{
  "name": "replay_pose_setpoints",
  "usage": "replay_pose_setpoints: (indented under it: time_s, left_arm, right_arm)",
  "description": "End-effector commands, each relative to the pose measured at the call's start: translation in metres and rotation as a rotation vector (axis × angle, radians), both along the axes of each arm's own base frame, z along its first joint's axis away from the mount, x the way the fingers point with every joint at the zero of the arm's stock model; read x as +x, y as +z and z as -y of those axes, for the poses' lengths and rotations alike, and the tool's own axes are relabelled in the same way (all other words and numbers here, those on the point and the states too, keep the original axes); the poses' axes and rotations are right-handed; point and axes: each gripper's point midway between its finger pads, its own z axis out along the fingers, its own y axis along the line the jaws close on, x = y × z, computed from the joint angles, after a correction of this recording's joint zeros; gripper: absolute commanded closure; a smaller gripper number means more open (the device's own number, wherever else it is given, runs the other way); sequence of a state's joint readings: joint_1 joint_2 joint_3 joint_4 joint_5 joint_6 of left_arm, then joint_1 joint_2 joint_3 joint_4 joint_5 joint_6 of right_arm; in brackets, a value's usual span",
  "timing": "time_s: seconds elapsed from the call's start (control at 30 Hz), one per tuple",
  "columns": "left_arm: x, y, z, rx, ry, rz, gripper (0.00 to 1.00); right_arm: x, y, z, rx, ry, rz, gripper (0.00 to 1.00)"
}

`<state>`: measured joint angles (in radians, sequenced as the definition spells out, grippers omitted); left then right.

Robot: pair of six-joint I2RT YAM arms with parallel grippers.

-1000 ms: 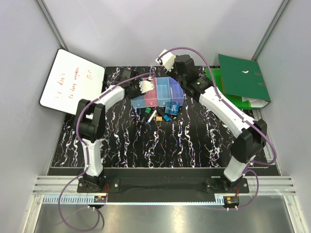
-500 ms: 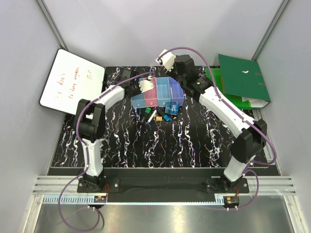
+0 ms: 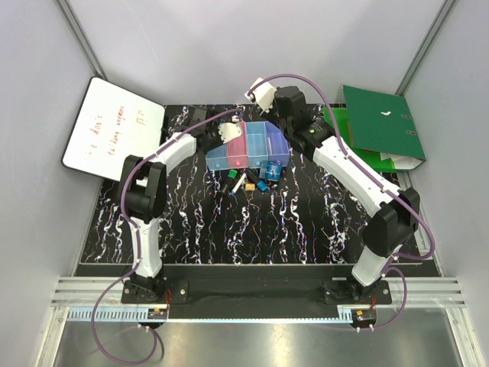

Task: Sort the stationery into containers
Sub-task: Move the pen to the storage box.

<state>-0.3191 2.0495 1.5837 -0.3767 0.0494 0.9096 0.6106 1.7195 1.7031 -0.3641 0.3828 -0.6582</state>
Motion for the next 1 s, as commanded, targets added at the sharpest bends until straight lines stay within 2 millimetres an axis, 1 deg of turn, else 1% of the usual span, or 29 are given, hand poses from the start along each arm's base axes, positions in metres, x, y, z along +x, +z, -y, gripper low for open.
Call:
replay_pose_setpoints:
  time_s: [0.0,0.03,0.1,0.3,0.5,0.6,0.63,0.7,0.77,0.8,0.83,0.93,0.97]
  left_arm:
    - [0.01,0.019,0.005,-0.054,0.078,0.021,1.0]
    - [0.011,0.022,0.006,-0.077,0.106,0.015,1.0]
    - [0.006,0.022,0.006,-0.092,0.13,-0.016,1.0]
    - [-0.002,0.032,0.008,-0.164,0.235,-0.077,1.0]
    - [-0.012,0.036,0.009,-0.255,0.386,-0.147,1.0]
    - [-0.014,0.033,0.011,-0.293,0.465,-0.183,1.0]
    - [-0.015,0.027,0.012,-0.31,0.506,-0.206,1.0]
    - [-0.016,0.025,0.013,-0.325,0.542,-0.23,1.0]
    - [-0.018,0.015,0.015,-0.344,0.591,-0.266,1.0]
    - [-0.015,0.01,0.017,-0.359,0.619,-0.277,1.0]
    - [-0.013,0.009,0.014,-0.353,0.651,-0.269,1.0]
    - [-0.006,0.001,0.014,-0.361,0.708,-0.267,1.0]
    - [-0.004,0.0,0.012,-0.353,0.726,-0.256,1.0]
  right_arm:
    - [-0.008,0.044,0.0,0.07,0.001,0.088,0.53]
    - [-0.009,0.046,0.001,0.073,0.001,0.092,0.53]
    - [-0.009,0.045,0.001,0.071,0.003,0.091,0.53]
    - [-0.009,0.046,0.002,0.073,0.0,0.093,0.53]
    - [-0.01,0.048,0.001,0.078,0.001,0.097,0.53]
    - [-0.01,0.047,0.001,0.078,-0.001,0.094,0.53]
    - [-0.01,0.046,0.002,0.078,-0.003,0.091,0.53]
    - [-0.011,0.048,0.003,0.081,-0.003,0.096,0.53]
    - [-0.012,0.049,0.003,0.081,-0.003,0.096,0.53]
    - [-0.012,0.049,0.005,0.079,-0.006,0.097,0.53]
    - [-0.012,0.048,0.004,0.081,-0.003,0.096,0.53]
    - [-0.014,0.047,0.004,0.081,-0.002,0.094,0.53]
    - [-0.014,0.047,0.005,0.081,-0.004,0.094,0.53]
